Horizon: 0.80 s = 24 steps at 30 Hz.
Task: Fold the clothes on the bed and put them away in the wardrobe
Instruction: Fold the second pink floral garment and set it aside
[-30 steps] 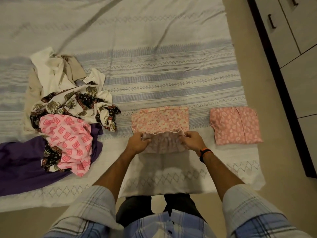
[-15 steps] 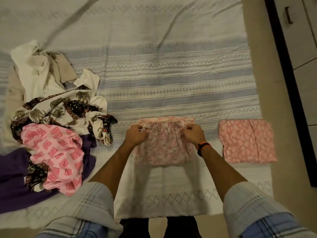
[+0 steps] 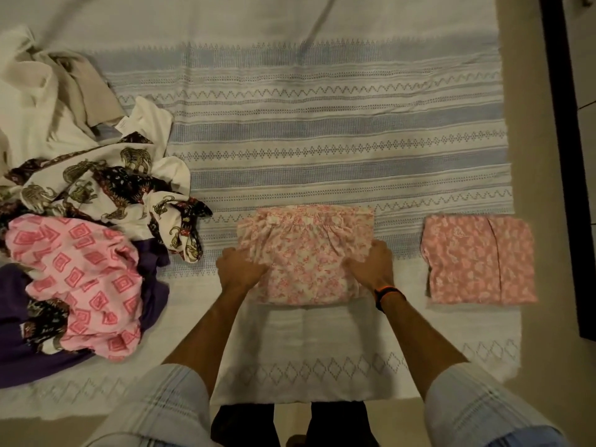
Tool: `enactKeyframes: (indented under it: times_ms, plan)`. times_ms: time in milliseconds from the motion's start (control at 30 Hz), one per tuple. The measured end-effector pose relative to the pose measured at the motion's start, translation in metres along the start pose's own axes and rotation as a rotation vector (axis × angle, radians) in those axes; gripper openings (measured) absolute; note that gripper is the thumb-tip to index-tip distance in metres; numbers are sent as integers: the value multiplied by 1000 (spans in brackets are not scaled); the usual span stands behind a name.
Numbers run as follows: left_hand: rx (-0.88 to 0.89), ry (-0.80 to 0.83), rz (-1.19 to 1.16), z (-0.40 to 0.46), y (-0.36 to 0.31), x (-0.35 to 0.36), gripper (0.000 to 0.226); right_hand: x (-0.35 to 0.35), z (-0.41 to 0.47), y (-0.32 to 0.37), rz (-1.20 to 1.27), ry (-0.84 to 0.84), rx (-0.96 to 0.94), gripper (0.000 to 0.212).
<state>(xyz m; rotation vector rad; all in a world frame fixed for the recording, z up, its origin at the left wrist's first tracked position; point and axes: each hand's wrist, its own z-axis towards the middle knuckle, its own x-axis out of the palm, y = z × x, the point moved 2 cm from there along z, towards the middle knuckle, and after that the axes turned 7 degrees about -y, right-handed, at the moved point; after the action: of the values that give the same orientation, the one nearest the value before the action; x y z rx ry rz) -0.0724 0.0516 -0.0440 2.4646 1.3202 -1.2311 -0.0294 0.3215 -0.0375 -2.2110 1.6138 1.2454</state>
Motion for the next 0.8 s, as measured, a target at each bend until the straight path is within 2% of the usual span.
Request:
enactKeyframes:
  times_ms: [100,200,300,367,400,467,700,800]
  plan:
    - [-45,51,-90,5,5,10,92,8,6,-4,-18,10,8,89]
    - [-74,82,-177,12,11,19,98,15,13,-6,21,16,62,83]
    - [-78,98,-251,15,13,27,59,22,17,-4,162,74,75,58]
    - [-65,123,-291,13,12,31,43,25,13,0,184,101,29,35]
    - [-54,132,-304,12,10,31,37,26,12,1,198,111,11,31]
    - [-32,138,-334,10,9,33,30,28,10,1,271,123,12,30]
    - [77,227,-443,2,9,34,44,36,3,2,373,172,-92,47]
    - [139,234,-467,-9,6,30,51,35,-3,3,405,191,-121,48]
